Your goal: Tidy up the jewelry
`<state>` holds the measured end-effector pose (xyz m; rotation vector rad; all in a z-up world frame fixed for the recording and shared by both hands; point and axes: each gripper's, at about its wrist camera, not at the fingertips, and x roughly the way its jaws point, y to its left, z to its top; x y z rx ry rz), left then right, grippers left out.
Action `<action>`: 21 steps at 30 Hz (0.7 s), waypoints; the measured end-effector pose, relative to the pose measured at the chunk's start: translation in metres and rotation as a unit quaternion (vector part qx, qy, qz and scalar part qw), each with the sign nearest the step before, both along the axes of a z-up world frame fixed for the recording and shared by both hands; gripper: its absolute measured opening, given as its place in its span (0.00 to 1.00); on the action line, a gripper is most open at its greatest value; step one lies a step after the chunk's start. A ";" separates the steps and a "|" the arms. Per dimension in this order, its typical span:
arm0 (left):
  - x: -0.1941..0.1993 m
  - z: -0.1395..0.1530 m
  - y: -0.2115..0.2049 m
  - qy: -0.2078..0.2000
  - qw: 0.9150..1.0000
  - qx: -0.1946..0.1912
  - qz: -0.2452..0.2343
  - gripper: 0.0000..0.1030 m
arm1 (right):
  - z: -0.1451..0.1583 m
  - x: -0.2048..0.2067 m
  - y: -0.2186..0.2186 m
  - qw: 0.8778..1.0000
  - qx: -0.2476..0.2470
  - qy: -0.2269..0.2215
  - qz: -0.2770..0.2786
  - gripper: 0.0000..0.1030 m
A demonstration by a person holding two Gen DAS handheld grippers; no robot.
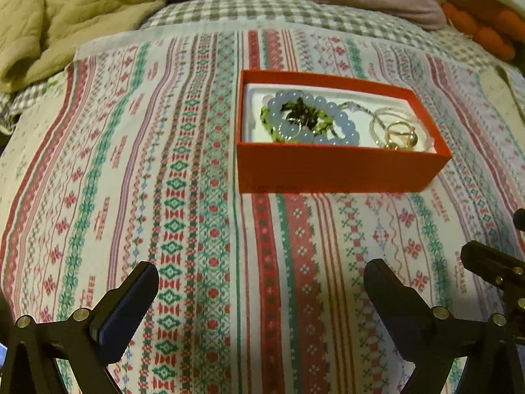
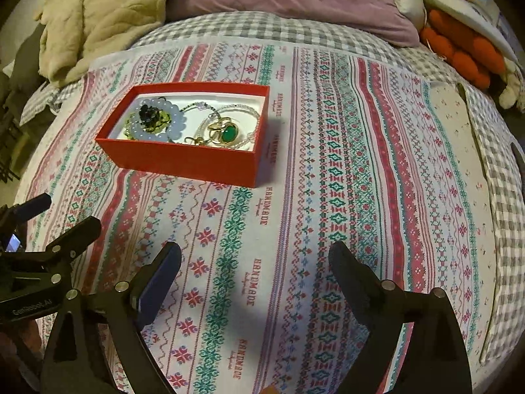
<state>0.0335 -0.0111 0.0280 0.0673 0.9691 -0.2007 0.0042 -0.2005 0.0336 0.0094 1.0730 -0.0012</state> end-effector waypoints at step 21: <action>0.006 -0.006 0.005 -0.002 1.000 0.008 0.014 0.99 | -0.009 0.014 0.005 1.000 -0.008 0.013 -0.010 0.90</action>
